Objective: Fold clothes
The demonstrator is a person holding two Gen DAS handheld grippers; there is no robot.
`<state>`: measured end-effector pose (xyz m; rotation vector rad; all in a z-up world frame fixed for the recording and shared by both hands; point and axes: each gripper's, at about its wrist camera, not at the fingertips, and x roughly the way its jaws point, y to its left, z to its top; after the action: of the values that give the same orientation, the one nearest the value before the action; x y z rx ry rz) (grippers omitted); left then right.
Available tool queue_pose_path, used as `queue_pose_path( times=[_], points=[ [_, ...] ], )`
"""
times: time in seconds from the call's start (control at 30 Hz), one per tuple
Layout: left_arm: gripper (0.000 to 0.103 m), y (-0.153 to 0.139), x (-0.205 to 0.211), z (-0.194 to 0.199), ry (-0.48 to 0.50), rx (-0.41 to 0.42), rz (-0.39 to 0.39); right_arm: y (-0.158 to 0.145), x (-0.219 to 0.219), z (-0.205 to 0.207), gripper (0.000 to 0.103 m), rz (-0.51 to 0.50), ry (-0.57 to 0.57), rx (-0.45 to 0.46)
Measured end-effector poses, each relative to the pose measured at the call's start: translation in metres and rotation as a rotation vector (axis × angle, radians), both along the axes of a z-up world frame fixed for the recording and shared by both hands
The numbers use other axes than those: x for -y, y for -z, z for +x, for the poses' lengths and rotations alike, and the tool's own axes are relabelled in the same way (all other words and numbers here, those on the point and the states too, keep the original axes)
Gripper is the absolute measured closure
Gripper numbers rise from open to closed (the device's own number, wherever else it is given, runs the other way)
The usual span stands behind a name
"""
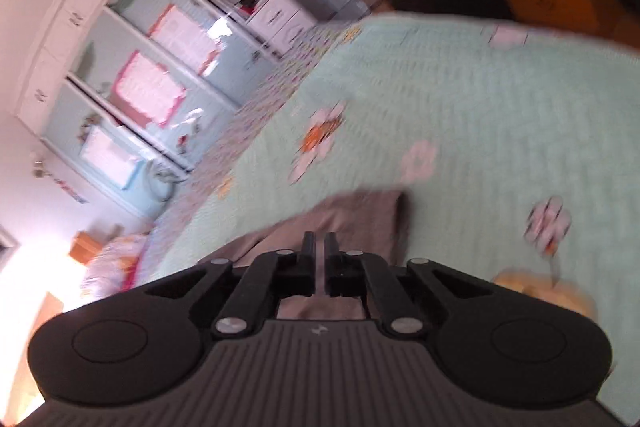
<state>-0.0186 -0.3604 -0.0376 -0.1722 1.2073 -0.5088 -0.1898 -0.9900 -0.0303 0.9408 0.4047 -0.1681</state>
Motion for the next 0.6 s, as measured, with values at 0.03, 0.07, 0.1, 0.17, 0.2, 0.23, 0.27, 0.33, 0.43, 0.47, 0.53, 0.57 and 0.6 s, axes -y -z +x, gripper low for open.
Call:
queue_pose_path(
  times=[0.03, 0.07, 0.1, 0.17, 0.2, 0.23, 0.27, 0.33, 0.43, 0.47, 0.53, 0.57, 0.6],
  points=[
    [0.047, 0.0, -0.001, 0.0, -0.005, -0.002, -0.004, 0.006, -0.013, 0.0, 0.085, -0.002, -0.03, -0.005],
    [0.047, 0.001, -0.002, 0.0, -0.01, -0.007, -0.01, 0.011, -0.027, -0.001, 0.077, -0.01, -0.06, -0.012],
    [0.047, 0.001, -0.003, 0.0, -0.014, -0.012, -0.016, 0.015, -0.04, -0.002, 0.063, -0.037, -0.081, -0.029],
    [0.047, 0.0, -0.006, -0.001, -0.02, -0.024, -0.032, 0.022, -0.06, -0.006, 0.057, -0.094, -0.084, -0.076],
    [0.047, 0.0, -0.007, -0.001, -0.021, -0.032, -0.039, 0.026, -0.069, -0.007, 0.057, -0.122, -0.083, -0.094],
    [0.047, 0.0, -0.009, -0.002, -0.022, -0.04, -0.047, 0.029, -0.074, -0.009, 0.057, -0.146, -0.076, -0.097],
    [0.047, -0.001, -0.009, -0.002, -0.024, -0.045, -0.053, 0.031, -0.076, -0.01, 0.056, -0.159, -0.067, -0.099],
    [0.046, -0.001, -0.01, -0.004, -0.025, -0.05, -0.061, 0.038, -0.072, -0.006, 0.056, -0.151, -0.064, -0.105],
    [0.046, -0.002, -0.01, -0.005, -0.025, -0.054, -0.069, 0.047, -0.07, 0.009, 0.054, -0.163, -0.103, -0.136],
    [0.046, -0.002, -0.009, -0.005, -0.025, -0.056, -0.072, 0.048, -0.07, 0.013, 0.054, -0.172, -0.11, -0.157],
    [0.046, -0.003, -0.009, -0.005, -0.026, -0.061, -0.076, 0.051, -0.071, 0.015, 0.053, -0.176, -0.114, -0.163],
    [0.046, -0.004, -0.009, -0.005, -0.026, -0.062, -0.076, 0.051, -0.071, 0.013, 0.053, -0.178, -0.109, -0.163],
    [0.046, -0.004, -0.009, -0.005, -0.026, -0.061, -0.074, 0.052, -0.071, 0.012, 0.054, -0.18, -0.105, -0.163]
  ],
)
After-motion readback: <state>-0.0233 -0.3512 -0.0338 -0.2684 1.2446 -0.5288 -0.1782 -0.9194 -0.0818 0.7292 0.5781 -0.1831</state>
